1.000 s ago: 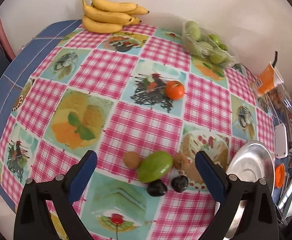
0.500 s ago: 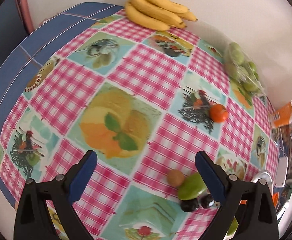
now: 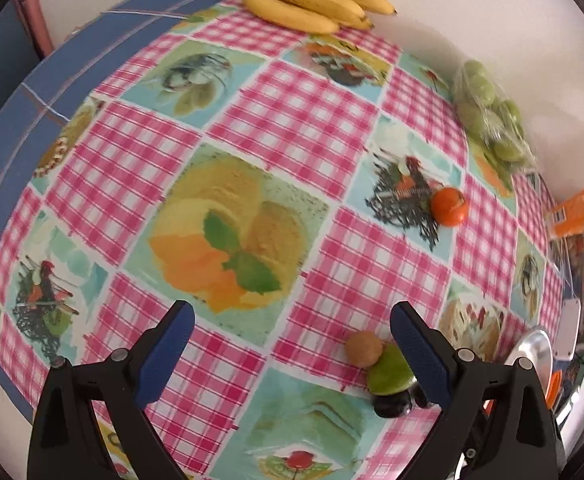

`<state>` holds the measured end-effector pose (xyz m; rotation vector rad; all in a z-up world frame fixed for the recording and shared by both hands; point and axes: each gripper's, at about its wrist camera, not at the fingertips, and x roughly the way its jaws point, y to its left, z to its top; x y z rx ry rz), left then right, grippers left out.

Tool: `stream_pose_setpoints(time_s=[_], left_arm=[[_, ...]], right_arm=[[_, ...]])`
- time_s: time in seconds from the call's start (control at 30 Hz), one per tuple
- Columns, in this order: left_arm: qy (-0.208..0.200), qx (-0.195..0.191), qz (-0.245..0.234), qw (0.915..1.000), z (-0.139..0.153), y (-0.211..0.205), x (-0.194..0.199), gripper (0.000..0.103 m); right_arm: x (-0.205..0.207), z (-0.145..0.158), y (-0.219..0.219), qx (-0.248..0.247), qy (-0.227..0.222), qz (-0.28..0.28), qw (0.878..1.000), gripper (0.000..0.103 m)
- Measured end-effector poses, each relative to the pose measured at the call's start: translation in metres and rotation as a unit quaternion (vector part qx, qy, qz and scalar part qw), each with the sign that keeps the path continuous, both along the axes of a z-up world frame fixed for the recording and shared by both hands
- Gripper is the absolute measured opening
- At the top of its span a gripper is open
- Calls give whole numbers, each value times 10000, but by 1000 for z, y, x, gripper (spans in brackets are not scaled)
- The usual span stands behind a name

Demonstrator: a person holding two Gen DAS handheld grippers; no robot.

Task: Organize fruits
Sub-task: 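Grasp a black cherry with the right tool while the left tool moves to the green mango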

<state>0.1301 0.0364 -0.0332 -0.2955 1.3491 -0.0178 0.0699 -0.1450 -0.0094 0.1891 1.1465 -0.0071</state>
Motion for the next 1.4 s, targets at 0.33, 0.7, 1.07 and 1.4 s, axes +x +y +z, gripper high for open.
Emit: stream_pose_setpoints(time_s=[0.33,0.7,1.07,1.4], left_arm=[[111,-147,-227,9996,-2,-13,-2,98],[115,-335,-627,9974,-8,-39,-9,89],[92,-439,-1212,9916,-7,-70,-11,63],[-88,-257,-1496,9884,-10,-90,-7,57]], right_arm=[[-2,-7,-3,25,128,-8,9999,85],[-6,-26,-9,167,440,-155,9988,57],[-9,-38,-10,379,606,-216,9972,42],[-9,-44,-13,481,672,-306,9961,37]])
